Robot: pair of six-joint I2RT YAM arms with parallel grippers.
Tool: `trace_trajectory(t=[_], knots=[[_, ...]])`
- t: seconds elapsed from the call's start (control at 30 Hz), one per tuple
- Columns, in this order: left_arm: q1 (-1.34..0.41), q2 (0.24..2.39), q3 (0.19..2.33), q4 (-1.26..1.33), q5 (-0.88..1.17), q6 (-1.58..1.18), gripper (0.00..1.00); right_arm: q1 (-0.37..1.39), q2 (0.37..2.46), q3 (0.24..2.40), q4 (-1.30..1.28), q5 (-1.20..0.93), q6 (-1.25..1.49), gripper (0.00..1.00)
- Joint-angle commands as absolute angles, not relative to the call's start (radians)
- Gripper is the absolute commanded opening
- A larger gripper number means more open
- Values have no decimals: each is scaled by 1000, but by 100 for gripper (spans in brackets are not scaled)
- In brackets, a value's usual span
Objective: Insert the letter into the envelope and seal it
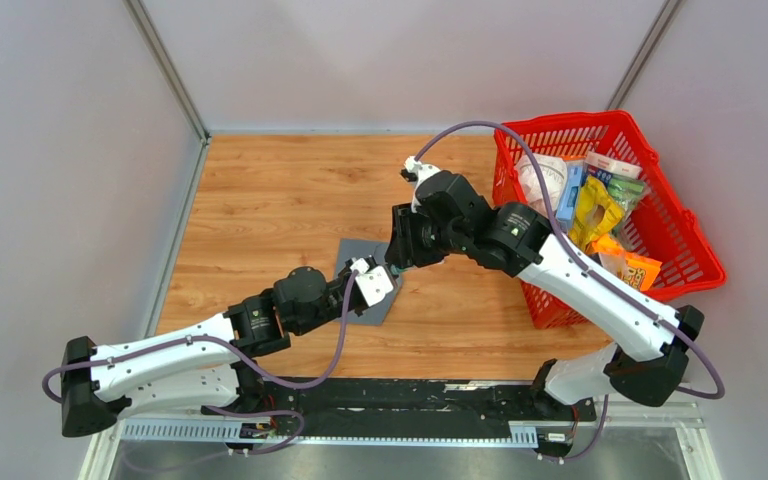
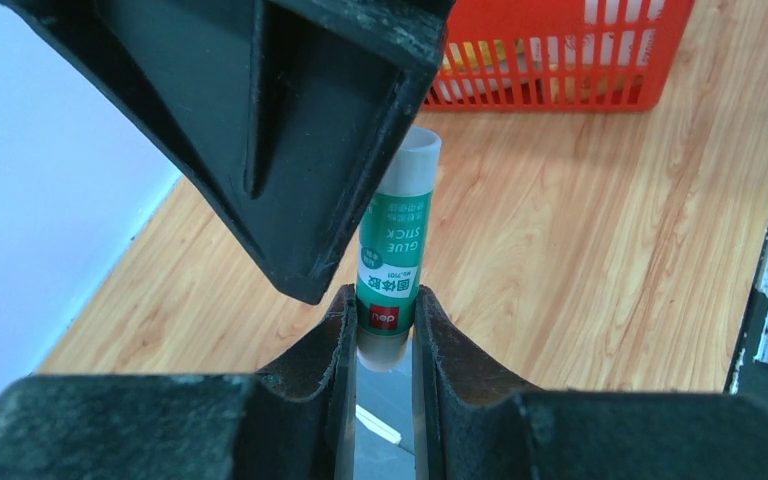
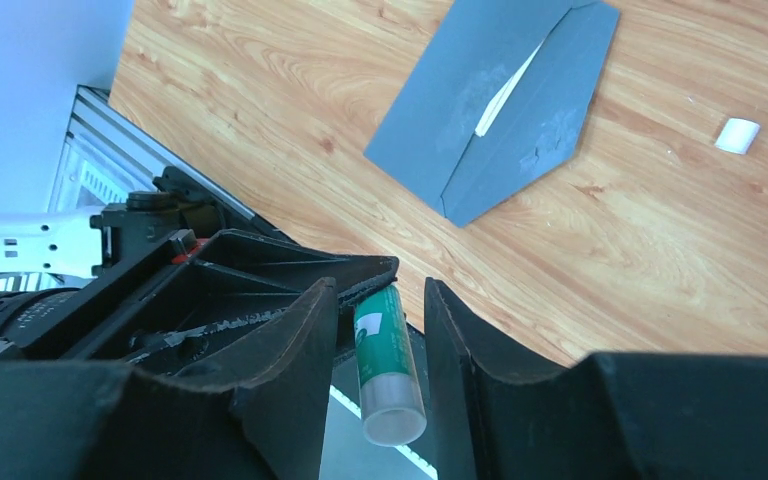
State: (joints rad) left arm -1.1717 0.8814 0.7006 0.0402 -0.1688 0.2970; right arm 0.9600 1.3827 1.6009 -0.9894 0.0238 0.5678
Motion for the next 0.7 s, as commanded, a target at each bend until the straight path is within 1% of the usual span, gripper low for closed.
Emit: trace_trajectory(t=[0.0, 0.27, 0.67], knots=[[-1173, 868, 741, 97, -201, 238, 0, 968, 1356, 1592, -919, 46, 601, 40], [-1173, 874, 732, 95, -245, 239, 0, 973, 1345, 1592, -939, 61, 603, 40], [-1170, 880, 739, 92, -227, 265, 0, 974, 1362, 1608, -1000, 29, 577, 38]])
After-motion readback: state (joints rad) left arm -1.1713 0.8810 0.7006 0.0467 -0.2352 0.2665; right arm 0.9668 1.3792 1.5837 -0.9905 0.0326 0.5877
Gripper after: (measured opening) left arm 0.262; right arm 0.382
